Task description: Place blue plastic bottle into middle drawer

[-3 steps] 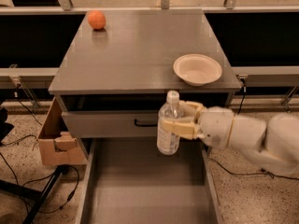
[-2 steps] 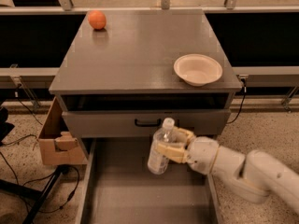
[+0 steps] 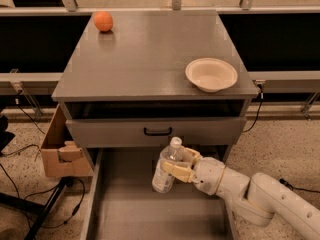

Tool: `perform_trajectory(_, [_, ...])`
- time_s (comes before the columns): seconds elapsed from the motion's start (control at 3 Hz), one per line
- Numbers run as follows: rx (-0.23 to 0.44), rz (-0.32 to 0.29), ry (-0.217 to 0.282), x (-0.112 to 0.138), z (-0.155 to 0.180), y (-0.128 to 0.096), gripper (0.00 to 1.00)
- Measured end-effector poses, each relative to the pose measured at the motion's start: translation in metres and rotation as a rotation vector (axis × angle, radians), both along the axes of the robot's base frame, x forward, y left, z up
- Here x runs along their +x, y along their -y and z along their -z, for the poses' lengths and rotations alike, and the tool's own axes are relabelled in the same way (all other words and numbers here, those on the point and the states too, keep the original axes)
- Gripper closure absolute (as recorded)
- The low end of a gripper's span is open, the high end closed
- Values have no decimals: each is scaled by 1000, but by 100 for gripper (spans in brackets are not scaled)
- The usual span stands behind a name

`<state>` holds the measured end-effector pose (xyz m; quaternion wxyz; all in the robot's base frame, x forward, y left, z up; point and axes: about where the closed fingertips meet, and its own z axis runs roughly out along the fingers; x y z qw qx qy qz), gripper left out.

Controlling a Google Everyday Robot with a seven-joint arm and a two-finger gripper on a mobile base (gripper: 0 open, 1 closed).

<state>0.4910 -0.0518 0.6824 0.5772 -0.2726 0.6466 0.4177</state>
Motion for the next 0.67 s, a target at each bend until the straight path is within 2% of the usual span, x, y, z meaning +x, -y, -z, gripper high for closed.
perform_trajectory(0.33, [2, -17, -9, 9, 16, -19, 100])
perform_trajectory(0.67, [-57, -60, 20, 13, 79, -51, 100])
